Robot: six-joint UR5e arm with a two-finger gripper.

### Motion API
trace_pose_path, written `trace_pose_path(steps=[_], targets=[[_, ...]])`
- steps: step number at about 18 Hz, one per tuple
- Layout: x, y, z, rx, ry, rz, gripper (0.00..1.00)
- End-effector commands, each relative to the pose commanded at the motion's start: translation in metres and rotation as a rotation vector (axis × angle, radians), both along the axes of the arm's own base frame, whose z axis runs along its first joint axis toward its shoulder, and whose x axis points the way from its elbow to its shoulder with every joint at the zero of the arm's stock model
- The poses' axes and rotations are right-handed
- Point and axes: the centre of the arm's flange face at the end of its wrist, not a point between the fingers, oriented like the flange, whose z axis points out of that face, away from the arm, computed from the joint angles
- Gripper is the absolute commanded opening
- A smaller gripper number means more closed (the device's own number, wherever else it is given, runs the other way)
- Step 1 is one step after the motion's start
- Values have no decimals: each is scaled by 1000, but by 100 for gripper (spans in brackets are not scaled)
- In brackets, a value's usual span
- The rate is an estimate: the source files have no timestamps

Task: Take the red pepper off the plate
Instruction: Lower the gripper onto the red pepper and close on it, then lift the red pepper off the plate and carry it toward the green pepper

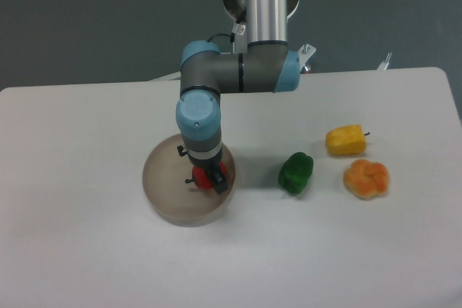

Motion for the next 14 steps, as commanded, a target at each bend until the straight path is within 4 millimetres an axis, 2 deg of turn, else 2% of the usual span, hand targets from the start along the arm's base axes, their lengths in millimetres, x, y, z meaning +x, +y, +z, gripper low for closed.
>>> trace_pose_path(steps=[4,5,7,10,14], targets=[[-1,2,5,8,6,30,42],[-3,4,12,18,10,34,34],[-12,3,37,54,34,41,34],[-40,-11,71,95,64,67,34],[-73,-40,113,129,97,20,34]])
